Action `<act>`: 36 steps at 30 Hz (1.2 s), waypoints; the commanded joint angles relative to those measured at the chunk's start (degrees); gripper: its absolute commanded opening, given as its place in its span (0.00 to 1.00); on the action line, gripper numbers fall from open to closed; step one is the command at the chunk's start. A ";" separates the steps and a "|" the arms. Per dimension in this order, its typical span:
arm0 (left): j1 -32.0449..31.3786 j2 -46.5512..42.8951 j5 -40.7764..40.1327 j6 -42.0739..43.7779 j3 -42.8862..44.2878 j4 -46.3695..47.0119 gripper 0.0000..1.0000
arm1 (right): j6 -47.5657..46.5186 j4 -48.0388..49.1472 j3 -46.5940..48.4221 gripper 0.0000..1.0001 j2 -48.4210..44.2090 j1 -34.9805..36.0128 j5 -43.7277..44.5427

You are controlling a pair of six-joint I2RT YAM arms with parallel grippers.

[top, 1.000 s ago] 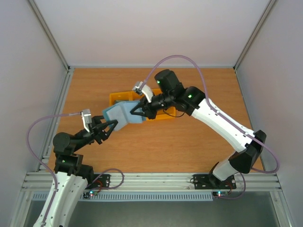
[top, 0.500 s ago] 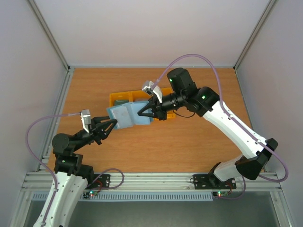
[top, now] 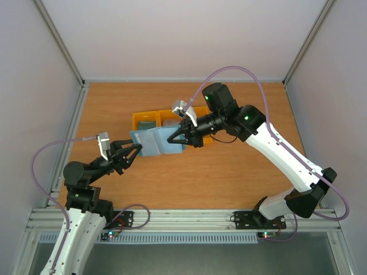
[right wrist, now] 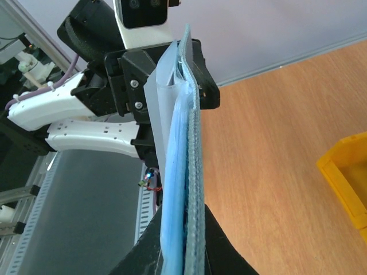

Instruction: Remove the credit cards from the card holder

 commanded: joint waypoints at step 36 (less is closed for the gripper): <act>-4.43 -0.31 -4.22 -1.32 -1.14 3.82 0.00 | 0.30 5.52 7.67 0.42 12.69 -0.42 -6.27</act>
